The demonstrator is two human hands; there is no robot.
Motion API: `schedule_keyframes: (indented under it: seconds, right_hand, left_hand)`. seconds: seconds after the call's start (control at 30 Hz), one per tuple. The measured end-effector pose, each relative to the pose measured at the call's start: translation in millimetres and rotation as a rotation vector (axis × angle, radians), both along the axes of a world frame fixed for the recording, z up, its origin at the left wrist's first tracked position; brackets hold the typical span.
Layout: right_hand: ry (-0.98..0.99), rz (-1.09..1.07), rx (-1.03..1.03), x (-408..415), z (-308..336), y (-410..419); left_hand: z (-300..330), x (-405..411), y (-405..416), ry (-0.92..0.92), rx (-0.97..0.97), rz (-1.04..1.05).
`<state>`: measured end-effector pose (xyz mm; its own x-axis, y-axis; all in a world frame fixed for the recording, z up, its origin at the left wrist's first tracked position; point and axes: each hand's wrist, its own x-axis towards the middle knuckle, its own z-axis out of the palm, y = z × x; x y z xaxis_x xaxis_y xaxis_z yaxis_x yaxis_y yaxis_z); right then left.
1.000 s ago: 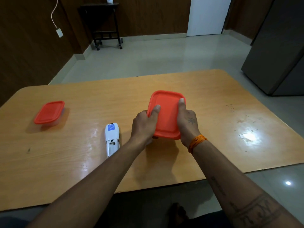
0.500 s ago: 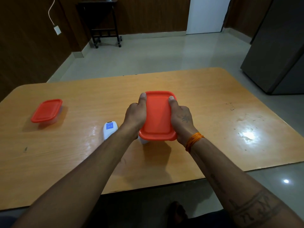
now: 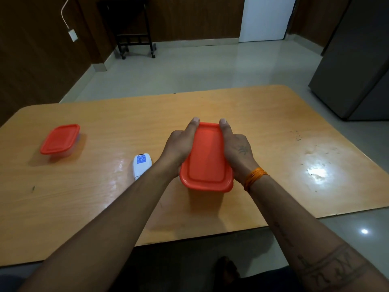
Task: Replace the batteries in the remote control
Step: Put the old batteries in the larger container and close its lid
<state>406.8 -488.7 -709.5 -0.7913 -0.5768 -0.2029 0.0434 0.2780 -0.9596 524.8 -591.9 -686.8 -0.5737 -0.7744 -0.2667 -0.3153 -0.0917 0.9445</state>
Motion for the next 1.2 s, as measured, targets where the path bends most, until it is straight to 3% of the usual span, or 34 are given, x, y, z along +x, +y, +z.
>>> schedule_keyframes:
  seconds: [0.27,0.4,0.57,0.67,0.77,0.97,1.2]
  right_hand:
    - [-0.069,-0.009,0.016,3.1,1.4,-5.9]
    - [0.027,0.041,0.014,15.0,2.3,-1.3]
    - [0.104,-0.070,-0.079,17.1,2.7,4.9]
    - [0.086,-0.193,-0.109,3.6,1.2,9.3]
    - [0.040,-0.266,-0.144,-15.8,-0.7,15.6]
    - [0.022,-0.340,-0.151,-48.8,2.9,36.5]
    - [-0.163,-0.384,-0.232,-110.8,2.8,42.7]
  left_hand:
    - [0.3,-0.9,-11.5,-0.051,-0.054,0.032]
    - [1.7,-4.2,-26.4,-0.022,-0.026,0.179]
    - [6.7,-17.3,-30.5,0.033,0.047,0.186]
    - [5.3,-21.0,-12.9,-0.034,-0.132,0.164]
    - [-6.4,-21.8,9.8,0.022,-0.246,0.143]
    - [-19.2,-37.0,31.2,0.149,-0.129,0.126]
    - [-20.2,-102.7,22.8,0.195,-0.047,0.035]
